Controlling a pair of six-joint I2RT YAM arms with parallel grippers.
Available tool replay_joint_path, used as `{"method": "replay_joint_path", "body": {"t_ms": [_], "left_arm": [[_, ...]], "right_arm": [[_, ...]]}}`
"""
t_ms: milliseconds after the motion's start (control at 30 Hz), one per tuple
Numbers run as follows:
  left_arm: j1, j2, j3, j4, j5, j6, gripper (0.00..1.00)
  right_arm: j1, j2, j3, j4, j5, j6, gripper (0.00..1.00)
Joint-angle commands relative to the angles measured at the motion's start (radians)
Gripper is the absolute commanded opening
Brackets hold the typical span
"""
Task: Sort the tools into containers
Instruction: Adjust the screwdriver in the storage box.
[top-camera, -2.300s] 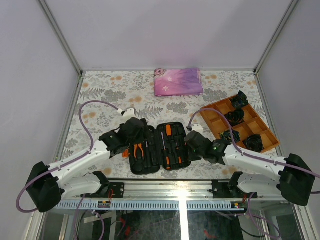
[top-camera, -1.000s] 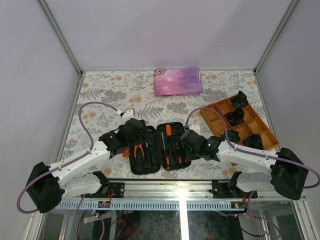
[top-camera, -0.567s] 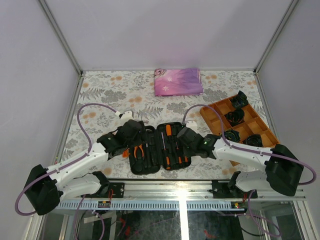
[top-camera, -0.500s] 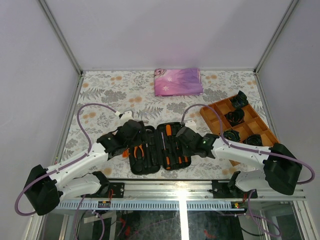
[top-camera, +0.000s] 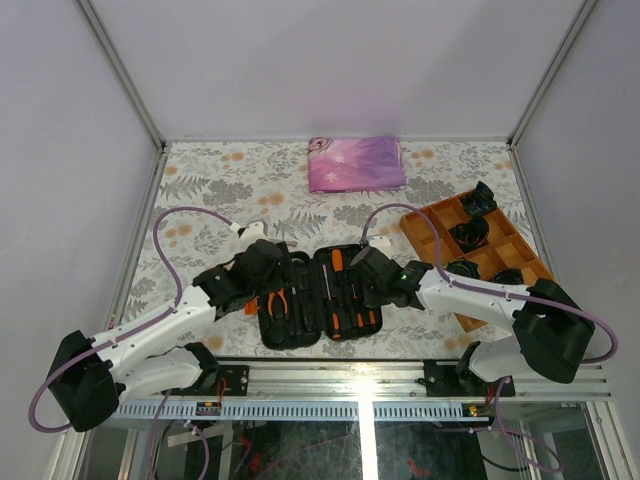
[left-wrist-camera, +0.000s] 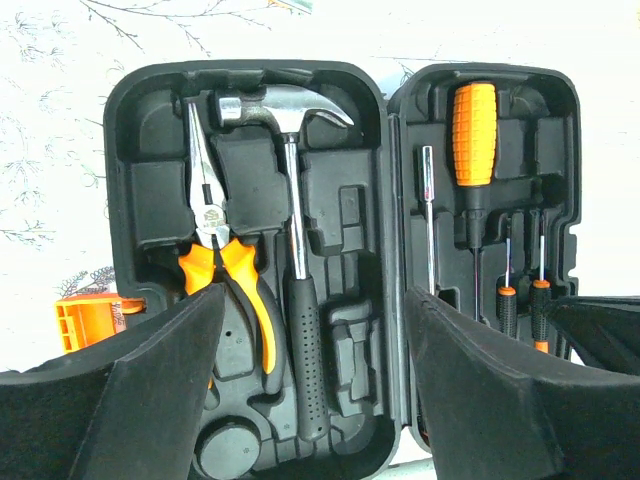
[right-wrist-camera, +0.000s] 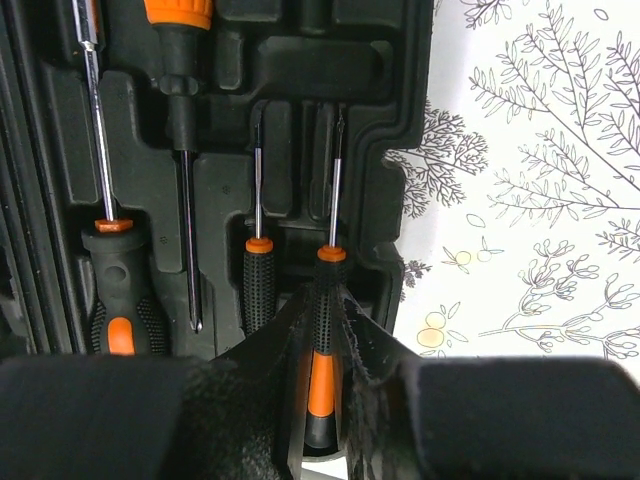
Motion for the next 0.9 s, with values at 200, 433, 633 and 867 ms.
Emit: {"method": "replay_joint_path", "body": {"t_ms": [200, 433, 633, 867], "left_arm": [[0.006, -0.002, 0.001, 0.002, 0.002, 0.0, 0.71], [0.006, -0.003, 0.005, -0.006, -0.008, 0.001, 0.71], [0.006, -0.013, -0.004, -0.008, -0.011, -0.006, 0.71], [0.006, -0.016, -0.007, -0.008, -0.018, -0.007, 0.71]], "right_arm": [[-0.011, 0.04, 0.045, -0.035, -0.004, 0.003, 0.17], [-0.012, 0.068, 0.055, -0.073, -0.011, 0.005, 0.14], [-0.012, 0.101, 0.066, -0.113, -0.051, -0.007, 0.12], [-0.012, 0.163, 0.067, -0.15, -0.102, -0.037, 0.07]]}}
